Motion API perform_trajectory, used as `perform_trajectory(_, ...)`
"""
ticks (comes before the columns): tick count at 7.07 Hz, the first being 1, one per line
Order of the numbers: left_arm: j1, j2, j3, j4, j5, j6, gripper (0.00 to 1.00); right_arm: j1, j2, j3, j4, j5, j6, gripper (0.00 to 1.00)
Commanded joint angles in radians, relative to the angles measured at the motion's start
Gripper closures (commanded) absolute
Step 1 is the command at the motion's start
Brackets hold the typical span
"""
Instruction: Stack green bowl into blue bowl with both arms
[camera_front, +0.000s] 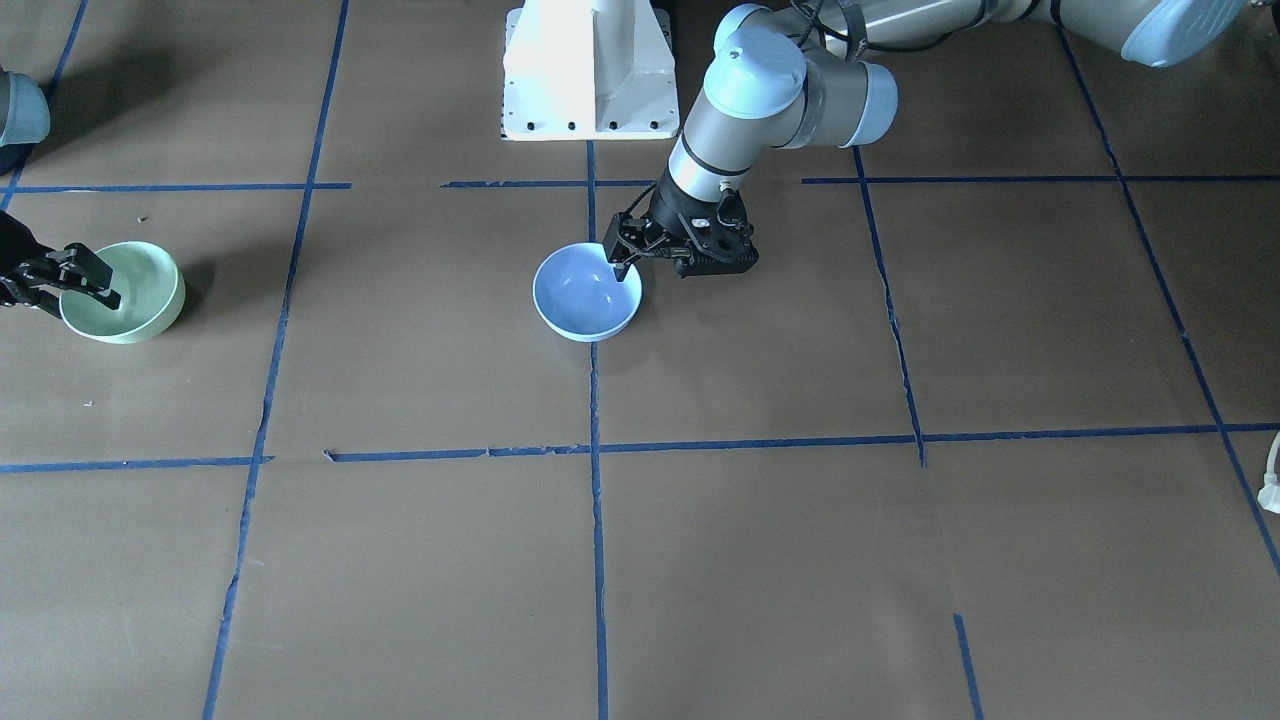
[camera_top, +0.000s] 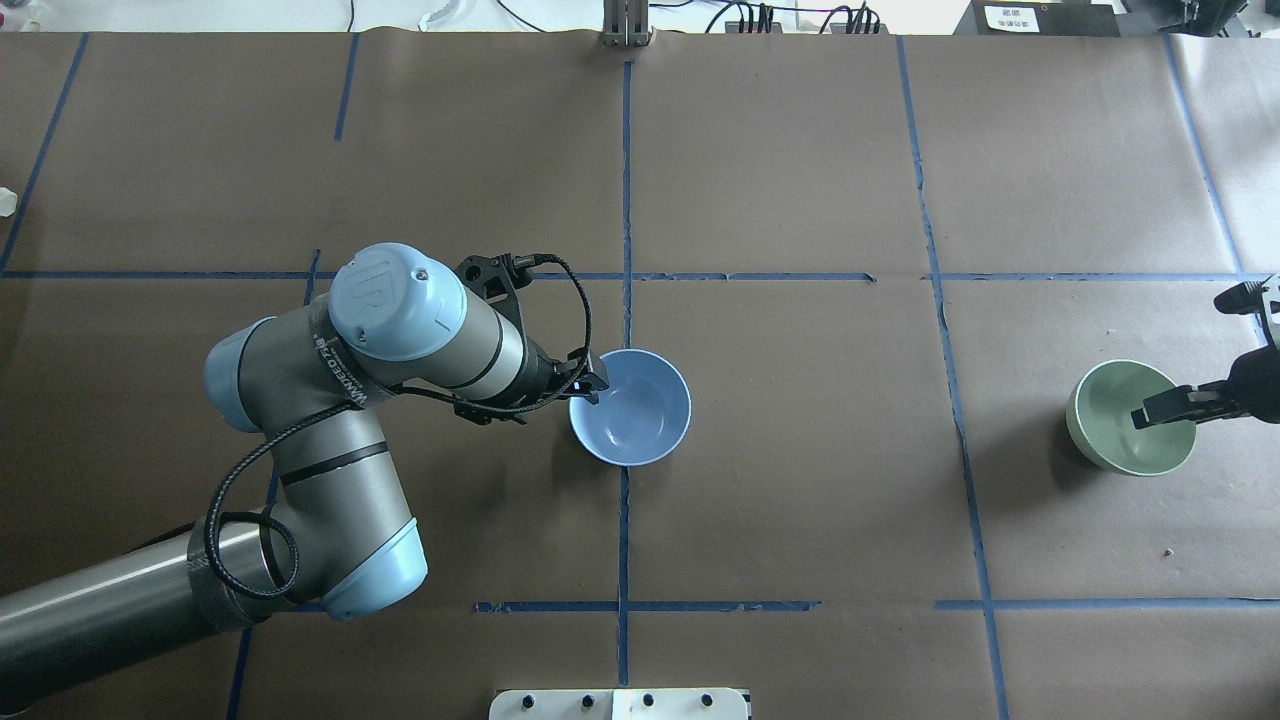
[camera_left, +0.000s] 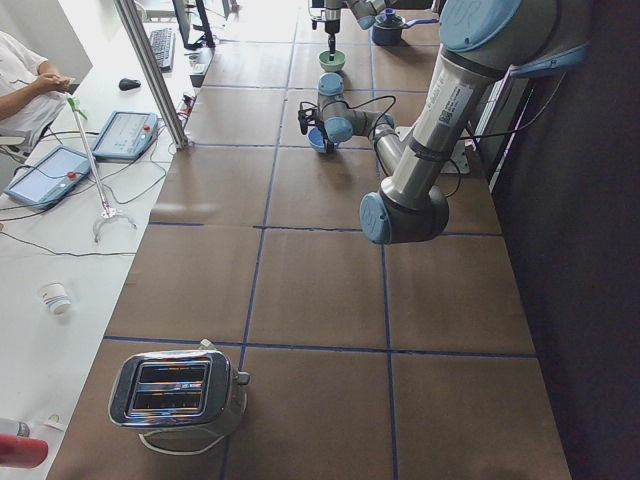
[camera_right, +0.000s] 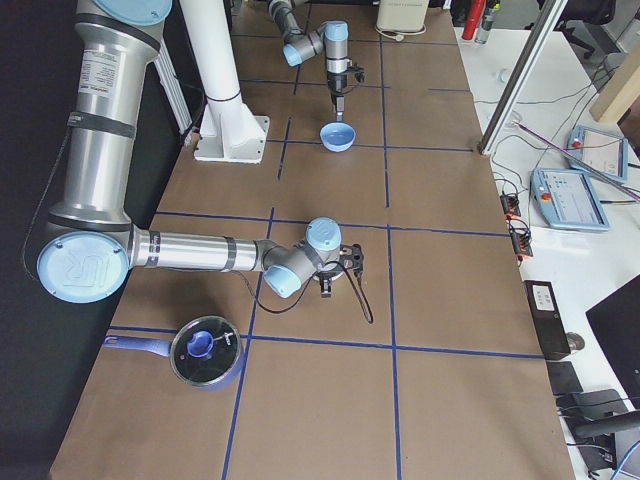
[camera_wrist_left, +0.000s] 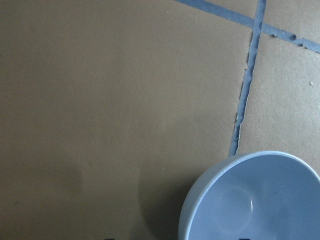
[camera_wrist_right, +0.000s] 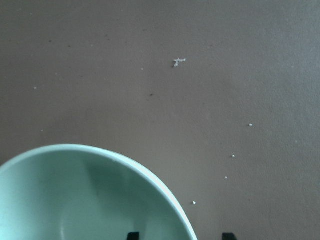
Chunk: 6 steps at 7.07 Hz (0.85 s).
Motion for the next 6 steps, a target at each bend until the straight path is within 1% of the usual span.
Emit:
perform_trajectory(1,-0.023,0.001,-0.03,0.0,-0.002,0.0,0.13,-0.01,0.026,0.008,-0.002,0.013,0.008,1.0)
perform_trajectory(2,-0.048,0.019,-0.088,-0.001,-0.006,0.0,0.05,-0.01,0.058,0.055,-0.011,0.017,0.032,1.0)
perform_trajectory(3,-0.082,0.074,-0.174,-0.012,-0.011,-0.005,0.02,-0.019,0.139,0.121,-0.015,0.067,0.222,1.0)
perform_trajectory(4,-0.122,0.079,-0.211,-0.012,-0.012,-0.007,0.01,-0.121,0.286,0.139,-0.015,0.011,0.467,1.0)
perform_trajectory(5,-0.16,0.097,-0.243,-0.012,-0.029,-0.008,0.01,-0.283,0.391,0.157,-0.015,-0.19,0.692,1.0)
perform_trajectory(6,-0.197,0.099,-0.244,-0.012,-0.081,-0.008,0.01,-0.385,0.478,0.172,-0.017,-0.376,0.809,1.0)
